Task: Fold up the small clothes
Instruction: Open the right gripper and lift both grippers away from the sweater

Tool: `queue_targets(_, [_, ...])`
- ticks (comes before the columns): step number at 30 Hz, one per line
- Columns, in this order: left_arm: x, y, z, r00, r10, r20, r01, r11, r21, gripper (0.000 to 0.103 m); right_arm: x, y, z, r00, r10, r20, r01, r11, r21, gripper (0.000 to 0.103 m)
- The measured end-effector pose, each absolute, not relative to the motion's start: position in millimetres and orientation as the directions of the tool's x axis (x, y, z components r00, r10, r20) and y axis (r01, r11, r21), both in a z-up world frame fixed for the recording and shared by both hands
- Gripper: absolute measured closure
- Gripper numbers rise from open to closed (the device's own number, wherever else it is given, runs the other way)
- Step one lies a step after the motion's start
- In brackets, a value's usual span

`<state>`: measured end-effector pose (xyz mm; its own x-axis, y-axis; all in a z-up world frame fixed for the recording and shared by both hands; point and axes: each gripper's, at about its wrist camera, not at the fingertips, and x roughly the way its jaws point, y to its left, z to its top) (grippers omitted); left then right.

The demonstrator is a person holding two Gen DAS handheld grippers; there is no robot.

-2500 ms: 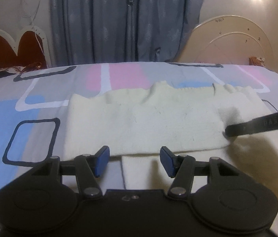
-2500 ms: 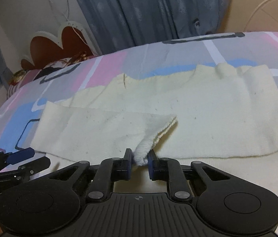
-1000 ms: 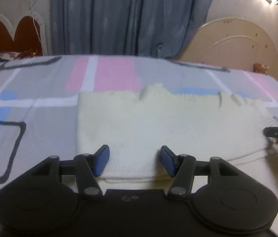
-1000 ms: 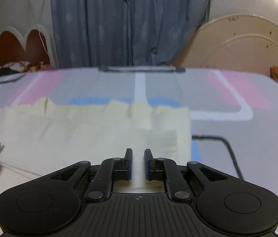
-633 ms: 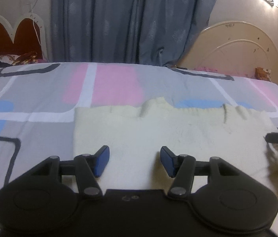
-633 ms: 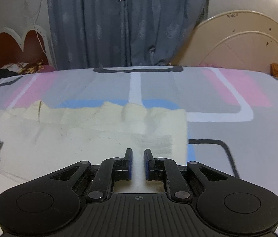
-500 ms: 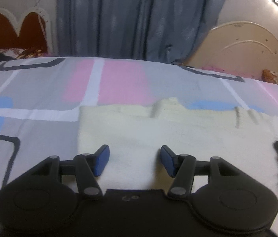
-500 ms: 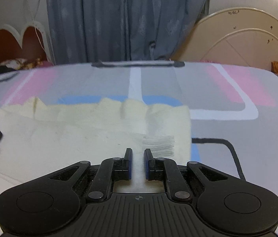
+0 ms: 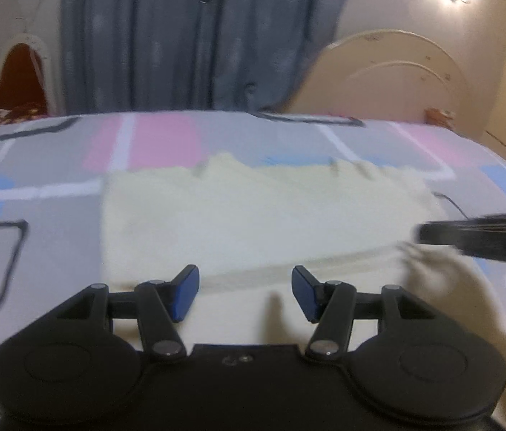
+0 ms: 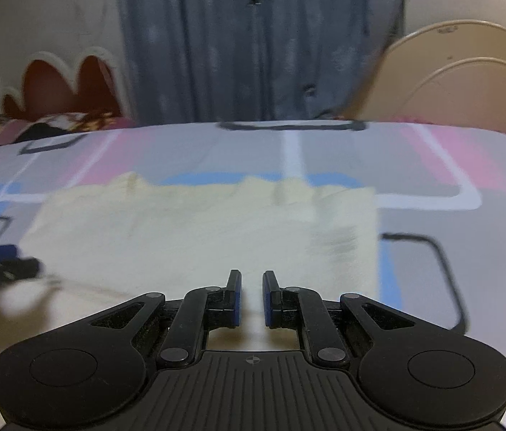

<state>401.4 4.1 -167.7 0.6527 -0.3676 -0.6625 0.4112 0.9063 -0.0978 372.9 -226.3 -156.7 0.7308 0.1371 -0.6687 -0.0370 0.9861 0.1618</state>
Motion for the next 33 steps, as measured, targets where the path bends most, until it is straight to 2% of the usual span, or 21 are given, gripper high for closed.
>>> queue_targets(6, [389,-7,-187,0.597,-0.345,-0.724,0.425,0.902,-0.079,0.047,355,-190,-174,0.678,0.199,-0.707,-0.124,0.980,0.157,0.093])
queue_targets(14, [384,1,-189,0.613,-0.271,-0.742,0.369,0.929,-0.034,0.047,335,-226,-187,0.670,0.102,-0.736,-0.029,0.993,0.112,0.093])
queue_targets(19, [371,-1,-182,0.618,-0.236,-0.750,0.334,0.942,-0.022,0.047,316,-237,-180,0.664,0.095,-0.742,-0.020,0.994,0.109,0.093])
queue_targets(33, [304,-19,-163,0.620,-0.232,-0.750,0.325,0.945,-0.024,0.047,265,-188,-164,0.612,0.338,-0.715,-0.259,0.940,0.222,0.091])
